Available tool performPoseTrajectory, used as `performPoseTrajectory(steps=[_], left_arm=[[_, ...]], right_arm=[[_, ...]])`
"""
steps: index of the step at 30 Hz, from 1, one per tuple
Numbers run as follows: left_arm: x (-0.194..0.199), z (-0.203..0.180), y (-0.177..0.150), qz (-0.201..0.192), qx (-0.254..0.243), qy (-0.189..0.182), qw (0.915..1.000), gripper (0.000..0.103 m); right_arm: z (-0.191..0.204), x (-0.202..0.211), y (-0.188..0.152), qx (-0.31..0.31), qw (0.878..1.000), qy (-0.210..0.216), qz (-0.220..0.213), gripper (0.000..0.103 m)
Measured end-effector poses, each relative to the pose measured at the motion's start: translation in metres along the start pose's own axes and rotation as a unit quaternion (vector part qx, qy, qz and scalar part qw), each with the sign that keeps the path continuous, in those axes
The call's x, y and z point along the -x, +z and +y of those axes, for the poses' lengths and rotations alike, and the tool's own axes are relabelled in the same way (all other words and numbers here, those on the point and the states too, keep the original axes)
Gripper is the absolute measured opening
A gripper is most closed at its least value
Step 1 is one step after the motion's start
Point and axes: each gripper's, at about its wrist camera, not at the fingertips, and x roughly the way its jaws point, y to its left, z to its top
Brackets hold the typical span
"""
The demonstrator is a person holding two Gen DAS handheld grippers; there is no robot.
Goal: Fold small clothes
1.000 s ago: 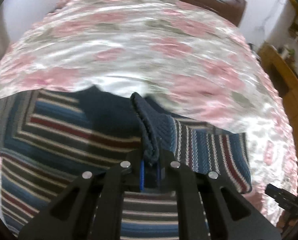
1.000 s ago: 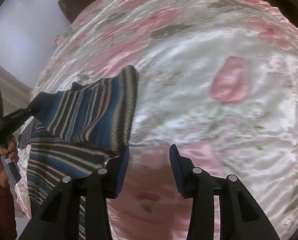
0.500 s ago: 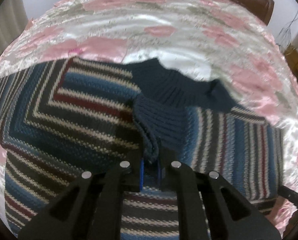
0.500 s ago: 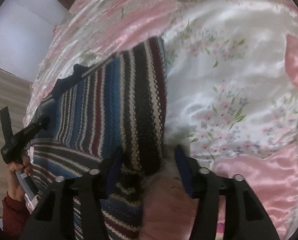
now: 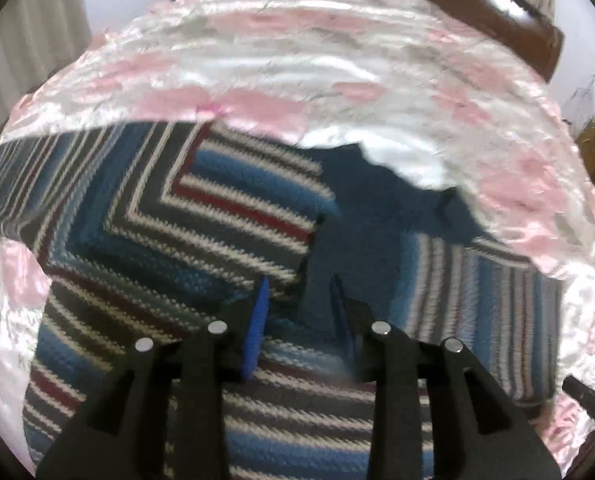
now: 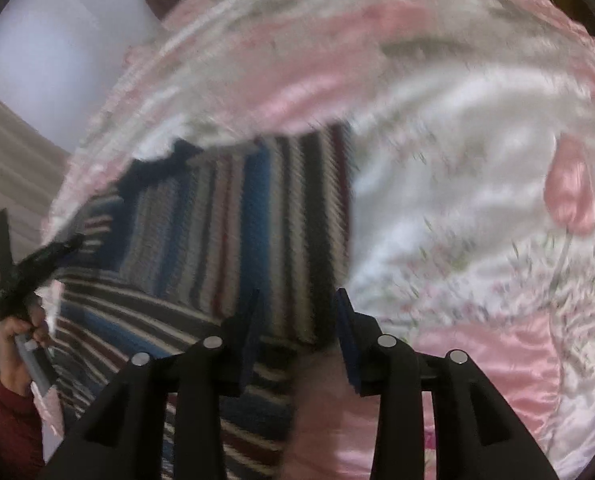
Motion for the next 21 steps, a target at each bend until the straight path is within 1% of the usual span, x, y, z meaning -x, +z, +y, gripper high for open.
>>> performPoseTrajectory(steps=[2, 4, 7, 10, 15, 19, 21], left_arm=[[-0.003, -0.019, -0.003, 0.017, -0.021, -0.027, 0.9993, 0.037], [-0.012, -0.033, -0.010, 0.034, -0.038, -0.043, 0.9977, 0.037], [-0.033, -0.043, -0.024, 0.058, -0.051, -0.044, 0.9960, 0.037], [-0.059, -0.038, -0.038, 0.091, -0.045, -0.036, 0.9942, 0.036], [-0.068, -0.031, -0.042, 0.086, -0.043, -0.047, 0.9942, 0.034], [-0.071, -0.028, -0.042, 0.088, -0.039, -0.056, 0.9938, 0.034], [-0.068, -0.029, -0.042, 0.087, -0.046, -0.056, 0.9936, 0.035]], right_arm=[[0.010, -0.001, 0.006, -0.001, 1.000, 0.023, 0.007, 0.038], [0.019, -0.013, 0.010, 0.005, 1.000, 0.016, 0.019, 0.038], [0.021, -0.033, 0.006, -0.003, 0.999, 0.008, 0.042, 0.038], [0.013, -0.052, -0.003, -0.012, 0.998, -0.004, 0.057, 0.035], [0.007, -0.062, -0.010, -0.027, 0.998, -0.001, 0.049, 0.034], [0.010, -0.068, -0.015, -0.011, 0.999, -0.026, 0.041, 0.035], [0.016, -0.068, -0.013, -0.007, 0.998, -0.038, 0.043, 0.037]])
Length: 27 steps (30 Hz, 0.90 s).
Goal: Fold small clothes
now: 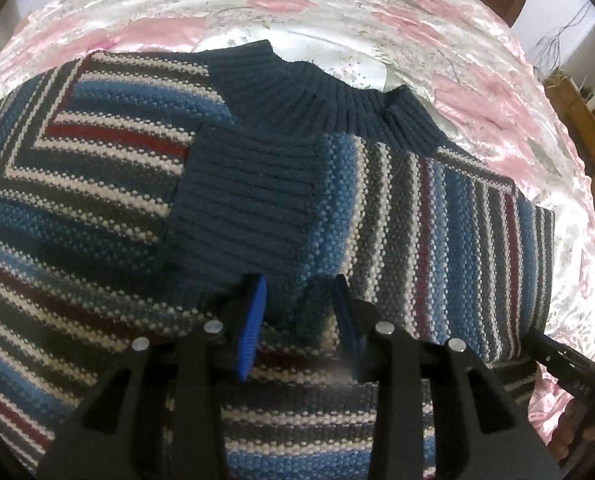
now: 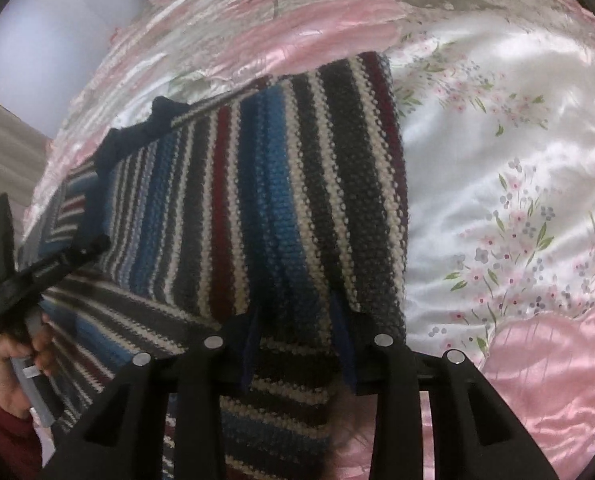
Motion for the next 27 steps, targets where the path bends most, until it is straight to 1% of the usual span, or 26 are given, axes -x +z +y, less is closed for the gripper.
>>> performPoseTrajectory(steps=[2, 3, 4, 5, 6, 7, 8, 9, 11, 13, 15, 16, 17, 19, 22, 23, 24, 27], left_arm=[[0.012, 0.003, 0.000, 0.003, -0.003, -0.004, 1.0000, 0.036], [0.021, 0.008, -0.001, 0.003, 0.000, 0.001, 1.0000, 0.052], [0.033, 0.014, -0.002, -0.006, 0.002, 0.009, 0.9999, 0.075], [0.046, 0.022, -0.004, -0.022, 0.001, 0.011, 0.9997, 0.082], [0.061, 0.035, -0.007, -0.038, 0.000, 0.011, 0.9992, 0.087], [0.071, 0.050, -0.008, -0.045, 0.000, 0.014, 0.9989, 0.087], [0.079, 0.064, -0.008, -0.046, 0.004, 0.019, 0.9987, 0.088], [0.086, 0.086, -0.008, -0.045, 0.019, 0.030, 0.9984, 0.088], [0.096, 0.124, -0.007, -0.039, 0.052, 0.038, 0.9972, 0.088], [0.103, 0.167, -0.008, -0.035, 0.087, 0.060, 0.9938, 0.088], [0.111, 0.204, -0.008, -0.034, 0.109, 0.084, 0.9899, 0.088], [0.115, 0.221, -0.008, -0.035, 0.119, 0.093, 0.9879, 0.088], [0.119, 0.241, -0.007, -0.035, 0.131, 0.103, 0.9854, 0.088], [0.129, 0.276, -0.003, -0.036, 0.154, 0.113, 0.9810, 0.088], [0.143, 0.331, 0.002, -0.046, 0.191, 0.131, 0.9717, 0.088], [0.146, 0.344, 0.003, -0.046, 0.201, 0.134, 0.9693, 0.088], [0.149, 0.363, 0.006, -0.045, 0.218, 0.139, 0.9650, 0.088], [0.153, 0.405, 0.011, -0.047, 0.253, 0.148, 0.9548, 0.088]], right_arm=[[0.005, 0.006, 0.001, -0.003, 1.000, -0.004, -0.002, 0.041], [0.011, 0.017, 0.001, -0.002, 1.000, -0.006, -0.010, 0.047], [0.019, 0.030, -0.002, 0.005, 1.000, -0.005, -0.028, 0.053], [0.028, 0.043, -0.004, 0.016, 0.999, -0.008, -0.048, 0.067], [0.036, 0.051, -0.006, 0.022, 0.998, -0.013, -0.060, 0.079], [0.044, 0.058, -0.009, 0.028, 0.997, -0.014, -0.070, 0.082], [0.054, 0.061, -0.011, 0.035, 0.997, -0.007, -0.069, 0.083], [0.061, 0.059, -0.012, 0.039, 0.997, -0.004, -0.062, 0.083], [0.083, 0.048, -0.013, 0.048, 0.998, -0.004, -0.034, 0.083], [0.100, 0.039, -0.014, 0.062, 0.998, -0.005, -0.022, 0.083], [0.121, 0.027, -0.013, 0.073, 0.997, -0.013, -0.011, 0.084], [0.131, 0.022, -0.013, 0.076, 0.997, -0.009, -0.006, 0.085], [0.143, 0.015, -0.014, 0.081, 0.997, 0.001, 0.002, 0.086], [0.160, 0.006, -0.017, 0.089, 0.996, 0.007, 0.011, 0.088], [0.186, -0.012, -0.018, 0.112, 0.993, -0.002, 0.023, 0.088], [0.191, -0.015, -0.018, 0.116, 0.993, -0.004, 0.024, 0.088], [0.198, -0.020, -0.018, 0.120, 0.992, -0.006, 0.028, 0.088], [0.208, -0.031, -0.015, 0.121, 0.992, -0.006, 0.033, 0.088]])
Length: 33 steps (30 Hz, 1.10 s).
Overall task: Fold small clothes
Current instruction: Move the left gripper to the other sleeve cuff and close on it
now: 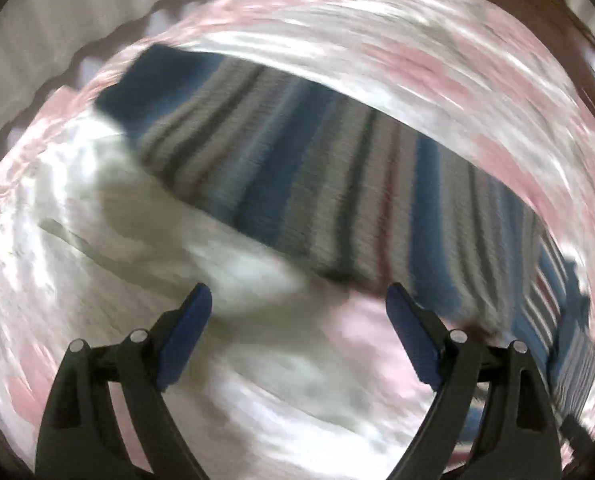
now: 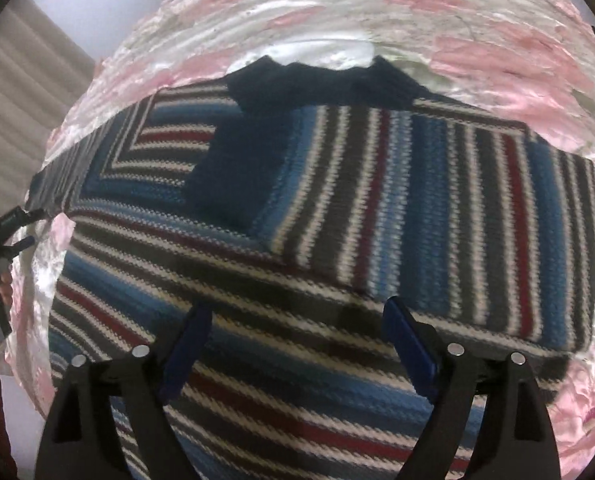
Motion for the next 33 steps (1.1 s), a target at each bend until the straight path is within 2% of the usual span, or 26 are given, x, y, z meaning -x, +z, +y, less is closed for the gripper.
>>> performPoseTrajectory(steps=[2, 6, 15, 20, 22, 23, 25, 28, 31, 33], left_arm=[[-0.005, 0.017, 0.015, -0.004, 0.016, 0.002, 0.9999, 0.088], [-0.016, 0.035, 0.042, -0.011, 0.041, -0.019, 0.9989, 0.088], [-0.030, 0.038, 0.069, -0.025, 0.076, -0.066, 0.9946, 0.085], [-0.031, 0.038, 0.074, -0.034, 0.099, -0.066, 0.9923, 0.066], [-0.030, 0.038, 0.075, -0.037, 0.101, -0.069, 0.9919, 0.048], [-0.031, 0.037, 0.075, -0.038, 0.102, -0.072, 0.9914, 0.043], [-0.032, 0.035, 0.075, -0.041, 0.108, -0.080, 0.9900, 0.018], [-0.026, 0.033, 0.073, -0.060, 0.118, -0.092, 0.9869, 0.013], [-0.009, 0.020, 0.069, -0.100, 0.093, -0.093, 0.9863, 0.012], [0.004, 0.010, 0.064, -0.120, 0.082, -0.113, 0.9829, 0.012]], right_arm=[[0.004, -0.005, 0.003, 0.003, 1.000, -0.003, 0.002, 0.088], [0.008, -0.014, 0.007, 0.012, 1.000, -0.015, 0.005, 0.088], [0.002, -0.026, 0.007, 0.016, 1.000, -0.010, 0.006, 0.088], [-0.007, -0.023, 0.004, 0.012, 1.000, -0.004, 0.003, 0.088], [-0.009, -0.020, 0.003, 0.013, 1.000, -0.003, 0.002, 0.088], [-0.010, -0.019, 0.003, 0.013, 1.000, -0.005, 0.001, 0.088], [-0.014, -0.018, 0.002, 0.013, 1.000, -0.005, 0.000, 0.088], [-0.021, -0.017, 0.002, 0.005, 1.000, 0.000, 0.000, 0.088], [-0.028, -0.012, -0.002, 0.001, 1.000, 0.008, -0.003, 0.088], [-0.029, -0.009, -0.004, 0.001, 1.000, 0.007, -0.005, 0.088]])
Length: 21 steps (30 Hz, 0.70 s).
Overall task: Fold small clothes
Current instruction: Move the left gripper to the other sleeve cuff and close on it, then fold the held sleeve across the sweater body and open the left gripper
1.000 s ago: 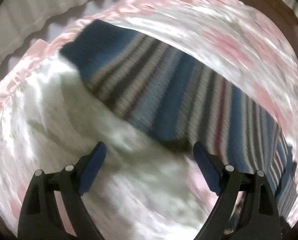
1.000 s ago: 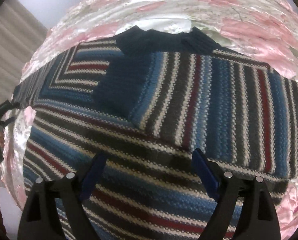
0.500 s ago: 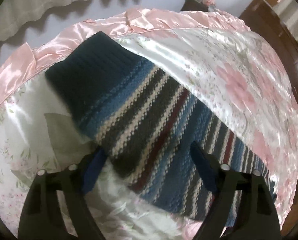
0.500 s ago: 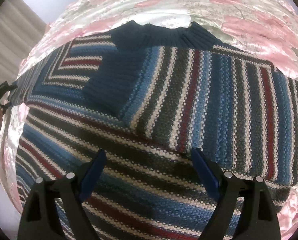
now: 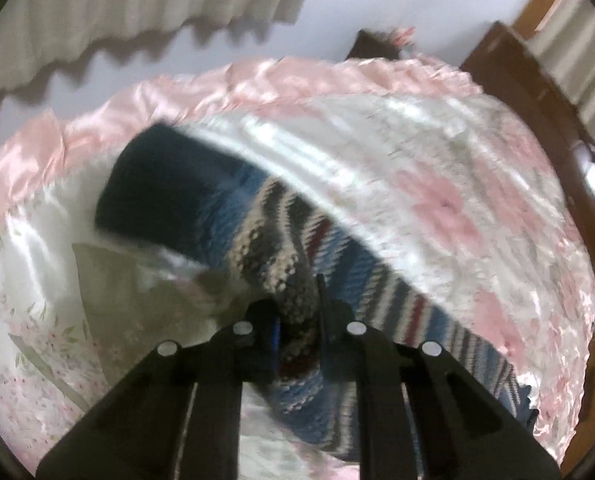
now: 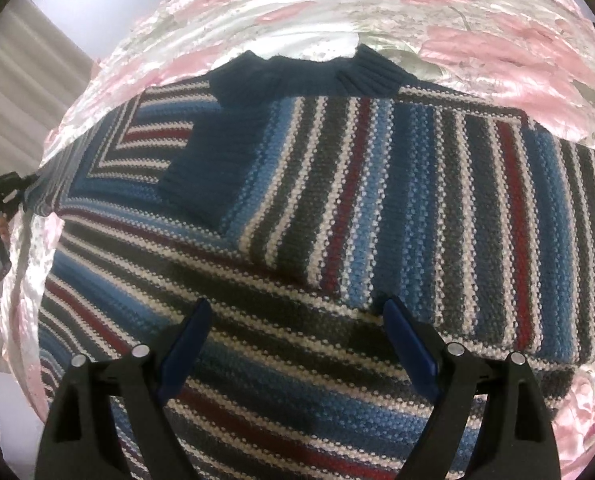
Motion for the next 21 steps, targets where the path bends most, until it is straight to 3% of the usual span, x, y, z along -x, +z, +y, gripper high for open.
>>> performPoseTrajectory(steps=[7, 16, 21], left_arm=[[0.035, -0.068, -0.034, -0.018, -0.069, -0.073, 0.9948, 0.012], [0.055, -0.184, -0.113, -0.008, -0.173, -0.144, 0.9743, 0.012], [0.046, -0.231, -0.163, 0.017, -0.197, -0.172, 0.9650, 0.012]], right_arm=[[-0.004, 0.012, -0.008, -0.002, 1.000, 0.006, -0.009, 0.088], [-0.019, 0.027, -0.015, -0.011, 1.000, 0.003, -0.022, 0.088], [-0.033, 0.032, -0.021, -0.022, 0.999, 0.004, -0.026, 0.088]])
